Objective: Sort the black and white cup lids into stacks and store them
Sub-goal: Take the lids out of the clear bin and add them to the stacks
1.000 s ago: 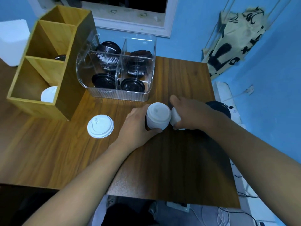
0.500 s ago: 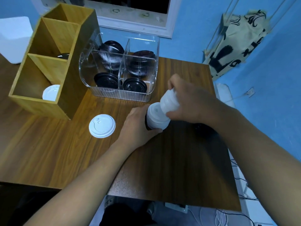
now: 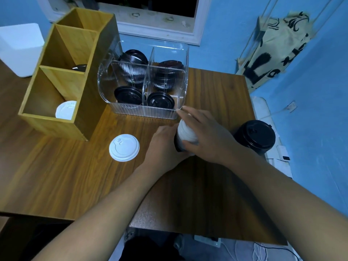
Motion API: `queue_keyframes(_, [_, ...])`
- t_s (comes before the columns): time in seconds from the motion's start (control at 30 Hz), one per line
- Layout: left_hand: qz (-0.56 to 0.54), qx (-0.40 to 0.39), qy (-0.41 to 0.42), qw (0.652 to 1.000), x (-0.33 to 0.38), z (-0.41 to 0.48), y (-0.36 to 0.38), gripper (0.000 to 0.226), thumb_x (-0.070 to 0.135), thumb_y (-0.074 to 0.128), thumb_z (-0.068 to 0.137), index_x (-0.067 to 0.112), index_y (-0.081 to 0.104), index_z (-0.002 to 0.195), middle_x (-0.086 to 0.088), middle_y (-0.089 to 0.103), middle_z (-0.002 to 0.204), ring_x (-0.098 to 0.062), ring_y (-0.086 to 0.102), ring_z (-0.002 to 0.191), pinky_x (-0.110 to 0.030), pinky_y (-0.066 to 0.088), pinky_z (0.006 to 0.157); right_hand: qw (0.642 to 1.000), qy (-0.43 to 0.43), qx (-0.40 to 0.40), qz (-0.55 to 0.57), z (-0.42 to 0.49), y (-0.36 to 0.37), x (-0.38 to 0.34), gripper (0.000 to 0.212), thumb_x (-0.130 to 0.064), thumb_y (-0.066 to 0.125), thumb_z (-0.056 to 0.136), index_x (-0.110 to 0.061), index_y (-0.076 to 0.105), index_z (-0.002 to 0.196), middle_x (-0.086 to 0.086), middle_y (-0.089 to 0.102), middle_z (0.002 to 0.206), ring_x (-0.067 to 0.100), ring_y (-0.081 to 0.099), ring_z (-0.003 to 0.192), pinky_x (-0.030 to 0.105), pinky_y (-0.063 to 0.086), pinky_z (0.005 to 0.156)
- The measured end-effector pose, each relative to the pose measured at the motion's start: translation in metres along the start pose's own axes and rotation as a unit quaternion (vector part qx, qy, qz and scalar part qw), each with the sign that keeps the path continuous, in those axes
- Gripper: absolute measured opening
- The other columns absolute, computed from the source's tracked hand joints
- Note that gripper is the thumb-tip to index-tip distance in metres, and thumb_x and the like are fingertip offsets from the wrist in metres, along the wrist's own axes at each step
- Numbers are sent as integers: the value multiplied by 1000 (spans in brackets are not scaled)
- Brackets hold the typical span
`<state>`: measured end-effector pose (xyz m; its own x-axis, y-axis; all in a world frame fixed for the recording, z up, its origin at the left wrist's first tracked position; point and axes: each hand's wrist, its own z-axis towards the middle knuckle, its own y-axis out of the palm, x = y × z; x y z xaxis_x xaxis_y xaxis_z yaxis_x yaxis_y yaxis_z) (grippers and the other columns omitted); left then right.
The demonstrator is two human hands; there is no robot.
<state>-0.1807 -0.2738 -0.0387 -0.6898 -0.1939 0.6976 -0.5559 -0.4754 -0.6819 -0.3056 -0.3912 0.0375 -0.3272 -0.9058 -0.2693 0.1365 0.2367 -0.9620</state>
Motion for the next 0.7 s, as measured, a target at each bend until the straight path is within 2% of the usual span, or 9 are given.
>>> queue_keyframes(0.2, [7,-9,-5,1000,1,0,0,61,56,81,71,26,61,119,6,65,112,-12,53,107,-32,46,86,998,-1,-5,-62,5,5,-2,84,-45,64,88,-31,19,157,-7,22,161,23,29,141,44,50,96])
queue_keyframes(0.3, [21,-32,2,999,3,0,-3,66,56,80,74,25,57,127,8,64,121,-11,52,115,-35,46,99,998,-15,0,-67,4,2,-1,85,-47,64,90,-30,17,158,-6,21,163,22,30,141,42,50,95])
queue_keyframes(0.33, [27,-41,9,999,4,-1,-6,69,54,81,74,26,54,131,9,63,125,-10,51,120,-36,44,104,998,-19,-1,-56,3,0,-1,86,-47,64,90,-30,15,159,-6,19,164,22,29,143,42,49,98])
queue_keyframes(0.4, [36,-33,24,999,4,-6,-23,72,47,84,75,28,50,136,11,58,133,-7,45,127,-29,38,109,1000,-13,-6,-22,1,-4,0,92,-47,66,90,-32,10,160,-6,14,166,19,22,148,42,41,108])
queue_keyframes(0.43, [43,-21,26,998,3,-11,-35,72,44,84,76,29,50,138,10,56,137,-6,42,129,-25,34,108,1000,-6,-8,-9,0,-6,0,95,-48,68,89,-32,8,160,-6,13,167,18,18,151,43,35,114])
queue_keyframes(0.5, [88,-3,29,996,-5,-25,-66,74,43,83,79,26,50,143,8,52,143,-9,39,135,-24,34,108,1000,9,-11,4,0,-12,-1,100,-51,70,87,-34,5,160,-5,9,168,17,9,154,45,25,121])
queue_keyframes(0.6, [168,-1,14,986,-34,-48,-106,78,43,83,79,18,50,146,2,52,145,-14,40,137,-26,32,113,999,27,-15,-17,-3,-19,-8,102,-55,70,85,-36,2,159,-7,2,168,18,1,155,45,17,122])
queue_keyframes(0.7, [190,-33,-23,981,-59,-61,-128,84,43,84,78,13,46,147,-4,52,143,-21,42,134,-33,36,112,996,-4,40,-85,-8,-13,-30,92,-51,67,87,-29,16,159,-1,14,167,21,10,155,45,16,122])
